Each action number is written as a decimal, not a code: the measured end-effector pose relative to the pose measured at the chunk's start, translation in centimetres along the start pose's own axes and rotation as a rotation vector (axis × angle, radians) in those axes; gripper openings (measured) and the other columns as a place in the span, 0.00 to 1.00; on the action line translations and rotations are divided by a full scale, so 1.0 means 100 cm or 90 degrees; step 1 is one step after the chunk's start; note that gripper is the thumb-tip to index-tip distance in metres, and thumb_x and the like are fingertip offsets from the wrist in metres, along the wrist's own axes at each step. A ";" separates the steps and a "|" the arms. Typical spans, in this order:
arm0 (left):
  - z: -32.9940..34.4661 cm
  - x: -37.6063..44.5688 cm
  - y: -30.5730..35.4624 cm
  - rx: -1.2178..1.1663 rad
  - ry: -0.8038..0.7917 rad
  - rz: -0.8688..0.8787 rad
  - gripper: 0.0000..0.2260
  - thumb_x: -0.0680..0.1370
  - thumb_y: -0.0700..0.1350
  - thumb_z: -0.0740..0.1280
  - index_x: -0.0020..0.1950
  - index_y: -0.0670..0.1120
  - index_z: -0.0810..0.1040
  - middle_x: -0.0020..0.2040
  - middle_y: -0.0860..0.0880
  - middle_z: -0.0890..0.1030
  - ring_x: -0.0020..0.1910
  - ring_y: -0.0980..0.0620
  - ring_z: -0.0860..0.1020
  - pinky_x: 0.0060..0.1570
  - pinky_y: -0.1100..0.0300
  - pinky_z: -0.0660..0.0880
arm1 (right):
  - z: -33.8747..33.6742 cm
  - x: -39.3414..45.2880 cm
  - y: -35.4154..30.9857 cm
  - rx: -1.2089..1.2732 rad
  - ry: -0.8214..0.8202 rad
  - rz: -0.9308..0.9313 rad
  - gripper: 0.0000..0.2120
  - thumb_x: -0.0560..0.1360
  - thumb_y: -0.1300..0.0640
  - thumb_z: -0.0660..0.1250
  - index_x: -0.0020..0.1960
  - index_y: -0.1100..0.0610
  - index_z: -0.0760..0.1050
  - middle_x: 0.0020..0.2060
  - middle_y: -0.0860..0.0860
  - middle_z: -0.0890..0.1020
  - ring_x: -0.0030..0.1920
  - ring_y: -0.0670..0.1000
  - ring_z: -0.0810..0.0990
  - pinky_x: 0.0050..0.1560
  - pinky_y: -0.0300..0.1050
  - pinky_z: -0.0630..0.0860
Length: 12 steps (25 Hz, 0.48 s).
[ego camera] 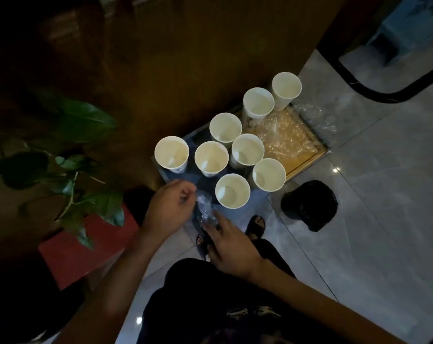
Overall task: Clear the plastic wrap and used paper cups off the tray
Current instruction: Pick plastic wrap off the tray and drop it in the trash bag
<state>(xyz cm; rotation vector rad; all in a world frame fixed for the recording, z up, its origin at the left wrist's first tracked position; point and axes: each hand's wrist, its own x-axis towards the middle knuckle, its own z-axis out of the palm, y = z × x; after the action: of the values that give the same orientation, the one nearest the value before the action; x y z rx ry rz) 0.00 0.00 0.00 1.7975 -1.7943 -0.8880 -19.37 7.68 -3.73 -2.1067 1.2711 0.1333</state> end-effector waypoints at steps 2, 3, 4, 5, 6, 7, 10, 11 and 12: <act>0.014 0.017 0.001 0.098 -0.180 -0.031 0.18 0.80 0.49 0.67 0.69 0.45 0.76 0.67 0.46 0.75 0.65 0.47 0.75 0.64 0.51 0.73 | 0.004 0.008 -0.004 -0.007 -0.033 0.018 0.34 0.80 0.47 0.59 0.82 0.58 0.53 0.81 0.67 0.51 0.75 0.67 0.63 0.69 0.61 0.72; 0.022 0.025 -0.002 0.148 -0.253 -0.038 0.24 0.80 0.52 0.66 0.75 0.45 0.69 0.74 0.46 0.68 0.72 0.45 0.69 0.69 0.49 0.69 | 0.008 0.012 -0.004 -0.027 -0.047 0.023 0.35 0.81 0.46 0.58 0.82 0.59 0.51 0.81 0.66 0.49 0.77 0.67 0.61 0.70 0.61 0.70; 0.029 0.032 -0.001 0.186 -0.322 -0.046 0.30 0.80 0.55 0.66 0.78 0.46 0.63 0.78 0.45 0.61 0.76 0.44 0.62 0.72 0.47 0.65 | 0.010 0.016 -0.003 -0.034 -0.067 0.030 0.36 0.81 0.44 0.57 0.82 0.59 0.50 0.81 0.65 0.47 0.78 0.66 0.59 0.71 0.61 0.68; 0.037 0.037 -0.005 0.228 -0.366 -0.039 0.34 0.79 0.58 0.66 0.80 0.47 0.58 0.80 0.45 0.56 0.78 0.43 0.57 0.74 0.45 0.62 | 0.012 0.019 0.000 -0.041 -0.084 0.040 0.37 0.82 0.41 0.55 0.83 0.58 0.48 0.82 0.64 0.46 0.79 0.65 0.57 0.73 0.61 0.66; 0.044 0.038 -0.010 0.272 -0.402 -0.029 0.37 0.78 0.62 0.65 0.81 0.49 0.54 0.81 0.45 0.51 0.79 0.42 0.52 0.75 0.43 0.59 | 0.014 0.020 0.002 -0.036 -0.103 0.052 0.38 0.82 0.39 0.54 0.83 0.57 0.46 0.82 0.61 0.45 0.80 0.63 0.54 0.74 0.62 0.64; 0.049 0.041 -0.016 0.314 -0.438 -0.024 0.40 0.77 0.65 0.64 0.81 0.51 0.51 0.82 0.45 0.48 0.80 0.41 0.49 0.76 0.40 0.57 | 0.015 0.021 0.005 -0.020 -0.120 0.065 0.39 0.81 0.37 0.53 0.83 0.56 0.45 0.83 0.59 0.45 0.81 0.62 0.52 0.75 0.62 0.62; 0.063 0.044 -0.023 0.366 -0.510 -0.017 0.42 0.74 0.71 0.58 0.81 0.55 0.46 0.82 0.45 0.43 0.80 0.42 0.44 0.76 0.38 0.53 | 0.013 0.025 0.009 0.022 -0.165 0.086 0.39 0.81 0.35 0.53 0.83 0.55 0.46 0.83 0.56 0.45 0.82 0.58 0.48 0.78 0.59 0.56; 0.068 0.043 -0.024 0.378 -0.526 -0.011 0.42 0.74 0.71 0.57 0.81 0.56 0.45 0.82 0.45 0.43 0.80 0.42 0.44 0.76 0.38 0.52 | 0.012 0.027 0.011 0.031 -0.180 0.092 0.39 0.81 0.36 0.54 0.83 0.56 0.47 0.83 0.56 0.45 0.82 0.58 0.47 0.79 0.59 0.55; 0.071 0.041 -0.027 0.395 -0.539 -0.001 0.42 0.74 0.71 0.57 0.81 0.55 0.44 0.82 0.44 0.43 0.80 0.41 0.44 0.76 0.39 0.51 | 0.012 0.028 0.013 0.035 -0.196 0.093 0.39 0.81 0.36 0.55 0.83 0.56 0.47 0.83 0.56 0.45 0.82 0.58 0.46 0.79 0.58 0.53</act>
<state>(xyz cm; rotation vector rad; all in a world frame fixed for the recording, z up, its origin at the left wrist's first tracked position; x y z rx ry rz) -3.36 -2.99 -7.35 1.9049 -2.8443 -1.3286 -18.71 5.85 -6.45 -1.8600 1.2237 0.4635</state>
